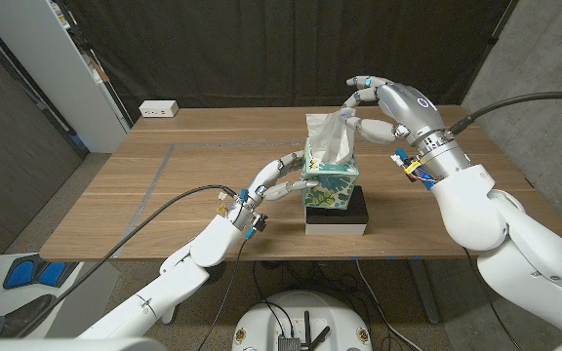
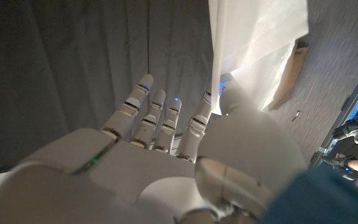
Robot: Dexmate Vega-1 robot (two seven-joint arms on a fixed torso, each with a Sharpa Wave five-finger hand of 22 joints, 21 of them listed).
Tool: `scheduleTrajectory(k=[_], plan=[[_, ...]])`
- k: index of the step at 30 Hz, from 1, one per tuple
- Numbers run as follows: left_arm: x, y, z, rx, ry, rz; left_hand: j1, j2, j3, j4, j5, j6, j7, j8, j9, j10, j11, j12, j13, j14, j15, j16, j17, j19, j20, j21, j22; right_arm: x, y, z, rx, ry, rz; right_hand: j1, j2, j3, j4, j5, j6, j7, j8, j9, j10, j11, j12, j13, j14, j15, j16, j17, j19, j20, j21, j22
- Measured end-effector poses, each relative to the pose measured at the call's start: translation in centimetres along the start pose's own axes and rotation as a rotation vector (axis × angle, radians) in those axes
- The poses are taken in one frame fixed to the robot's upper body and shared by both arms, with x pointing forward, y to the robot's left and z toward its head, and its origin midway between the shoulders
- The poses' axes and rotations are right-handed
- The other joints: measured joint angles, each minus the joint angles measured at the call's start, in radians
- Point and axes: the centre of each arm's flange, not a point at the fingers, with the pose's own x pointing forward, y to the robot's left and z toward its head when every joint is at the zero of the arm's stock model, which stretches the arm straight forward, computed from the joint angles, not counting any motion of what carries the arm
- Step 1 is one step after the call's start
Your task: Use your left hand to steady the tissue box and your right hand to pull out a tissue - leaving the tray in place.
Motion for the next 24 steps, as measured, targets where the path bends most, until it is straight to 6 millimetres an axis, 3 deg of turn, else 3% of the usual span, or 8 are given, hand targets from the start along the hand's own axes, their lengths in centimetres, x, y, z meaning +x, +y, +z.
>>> scheduleTrajectory(k=[24], plan=[[-0.7,1.2,0.9,-0.013,-0.009,-0.004,0.002,0.001,-0.001,-0.001,0.007,0.007,0.001,0.004,0.001,0.013,0.001,0.0,0.0,0.004,0.004,0.0,0.0,0.004,-0.004,0.0,0.001,-1.0,-1.1,1.6,0.021,0.031,-0.226,0.0,0.0,-0.014,0.0,-0.007,0.004,0.004,0.017,-0.001,0.03,-0.02,0.011,0.014,0.025,0.0,0.022,0.019,0.007,-0.007,0.004,0.005]])
